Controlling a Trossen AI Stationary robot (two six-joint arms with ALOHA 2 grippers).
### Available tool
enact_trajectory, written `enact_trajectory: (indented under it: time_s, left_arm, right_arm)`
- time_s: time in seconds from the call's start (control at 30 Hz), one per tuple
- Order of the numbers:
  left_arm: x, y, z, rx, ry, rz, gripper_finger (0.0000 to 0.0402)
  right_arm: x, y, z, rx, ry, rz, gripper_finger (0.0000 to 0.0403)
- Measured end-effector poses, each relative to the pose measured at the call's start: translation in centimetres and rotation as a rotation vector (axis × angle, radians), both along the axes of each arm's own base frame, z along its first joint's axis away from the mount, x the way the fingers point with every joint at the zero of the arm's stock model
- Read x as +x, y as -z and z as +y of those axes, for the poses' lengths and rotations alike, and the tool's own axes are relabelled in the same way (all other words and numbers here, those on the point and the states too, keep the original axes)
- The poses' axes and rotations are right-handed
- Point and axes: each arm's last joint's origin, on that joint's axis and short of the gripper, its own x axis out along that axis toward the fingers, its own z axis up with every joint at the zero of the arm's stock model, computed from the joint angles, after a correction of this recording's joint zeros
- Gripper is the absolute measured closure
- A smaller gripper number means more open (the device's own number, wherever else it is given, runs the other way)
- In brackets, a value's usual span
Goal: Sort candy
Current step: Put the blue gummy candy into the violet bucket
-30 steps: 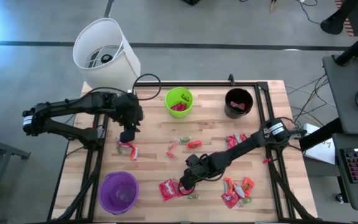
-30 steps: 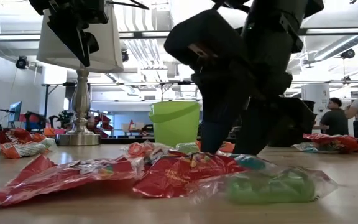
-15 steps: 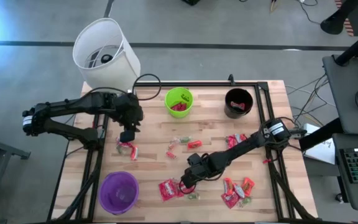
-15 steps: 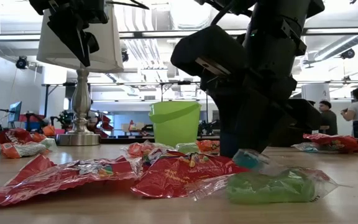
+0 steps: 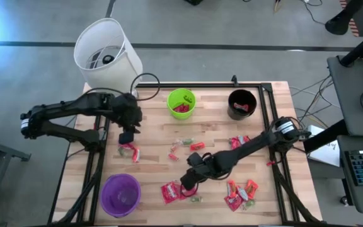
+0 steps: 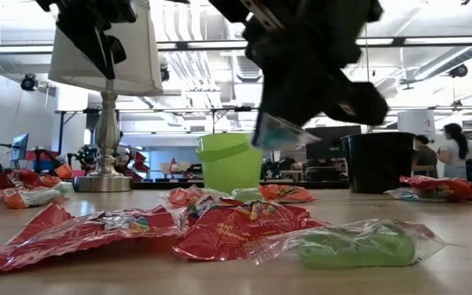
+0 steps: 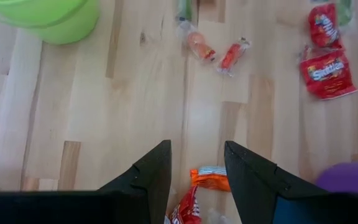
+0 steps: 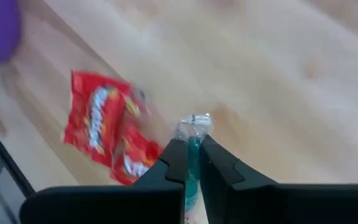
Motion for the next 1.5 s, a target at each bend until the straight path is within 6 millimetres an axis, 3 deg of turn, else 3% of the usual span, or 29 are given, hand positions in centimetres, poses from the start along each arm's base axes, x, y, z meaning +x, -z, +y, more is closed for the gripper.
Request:
enact_trajectory:
  time_s: [0.23, 0.53, 0.8, 1.03, 1.23, 1.5]
  left_arm:
    - [-1.1, -0.9, -0.6, -0.135, -0.001, -0.067, 0.0271]
    - [-0.7, -1.7, -1.3, -0.412, 0.056, -0.16, 0.0249]
    - [0.9, -2.9, -1.0, -0.421, 0.035, -0.332, 0.022]
    - [1.9, -4.3, -0.8, -0.411, 0.044, -0.5, 0.0219]
    - [2.5, -5.5, -0.6, -0.383, 0.079, -0.642, 0.0219]
    - [3.1, -5.4, -0.5, -0.38, 0.082, -0.653, 0.0219]
  right_arm:
    - [2.7, -5.1, -1.2, -0.131, -0.038, -0.199, 0.039]
    - [4.6, -9.9, -4.0, -0.363, -0.029, -0.337, 0.039]
    - [5.5, -14.8, -6.3, -0.647, 0.003, -0.417, 0.039]
    - [5.5, -18.8, -7.2, -0.755, 0.01, -0.485, 0.039]
    - [5.5, -19.5, -7.7, -0.768, 0.016, -0.497, 0.039]
    - [5.6, -19.6, -8.0, -0.769, 0.024, -0.499, 0.039]
